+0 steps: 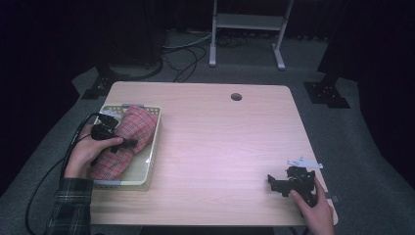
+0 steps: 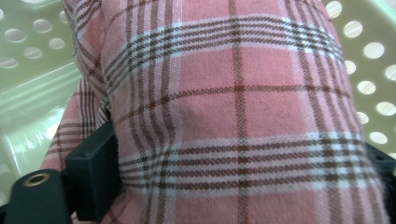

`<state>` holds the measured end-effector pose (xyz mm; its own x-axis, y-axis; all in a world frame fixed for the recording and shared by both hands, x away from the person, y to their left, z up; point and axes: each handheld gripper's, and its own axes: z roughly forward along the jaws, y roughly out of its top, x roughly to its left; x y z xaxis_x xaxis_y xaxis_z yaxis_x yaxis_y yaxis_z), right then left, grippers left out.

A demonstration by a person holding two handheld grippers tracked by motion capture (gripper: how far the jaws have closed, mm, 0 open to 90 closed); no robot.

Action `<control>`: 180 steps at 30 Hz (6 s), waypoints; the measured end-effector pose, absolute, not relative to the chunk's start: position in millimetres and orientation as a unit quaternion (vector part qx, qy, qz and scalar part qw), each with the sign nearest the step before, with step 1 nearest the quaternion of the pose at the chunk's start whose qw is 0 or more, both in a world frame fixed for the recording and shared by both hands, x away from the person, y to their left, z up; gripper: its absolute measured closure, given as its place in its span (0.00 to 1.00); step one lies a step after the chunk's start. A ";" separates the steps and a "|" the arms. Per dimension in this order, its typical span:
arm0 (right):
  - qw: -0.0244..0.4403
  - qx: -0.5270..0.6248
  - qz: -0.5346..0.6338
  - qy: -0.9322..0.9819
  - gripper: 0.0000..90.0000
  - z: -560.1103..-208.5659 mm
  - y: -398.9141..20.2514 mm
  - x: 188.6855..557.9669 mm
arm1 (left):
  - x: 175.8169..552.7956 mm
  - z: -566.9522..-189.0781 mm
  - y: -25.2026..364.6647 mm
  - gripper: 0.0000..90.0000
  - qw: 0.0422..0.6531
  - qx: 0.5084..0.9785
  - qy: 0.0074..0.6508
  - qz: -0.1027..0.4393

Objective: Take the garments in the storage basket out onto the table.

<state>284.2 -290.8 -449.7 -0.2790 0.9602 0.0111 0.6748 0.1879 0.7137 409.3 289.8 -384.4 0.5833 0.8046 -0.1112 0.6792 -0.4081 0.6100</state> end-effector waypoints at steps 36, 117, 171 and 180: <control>0.228 0.556 0.313 0.736 0.00 -449.7 -290.8 284.2 | 402.4 -364.9 299.5 0.50 0.357 0.820 0.438 0.085; 0.228 0.555 0.313 0.736 0.00 -449.6 -290.8 284.3 | 326.5 -245.6 218.5 0.53 0.663 0.637 0.317 0.232; 0.228 0.555 0.312 0.736 0.00 -449.5 -290.8 284.2 | 341.2 -321.4 53.4 0.53 0.654 0.689 0.270 0.160; 0.228 0.555 0.312 0.736 0.00 -449.5 -290.8 284.2 | 351.8 -344.6 34.6 0.53 0.623 0.717 0.282 0.136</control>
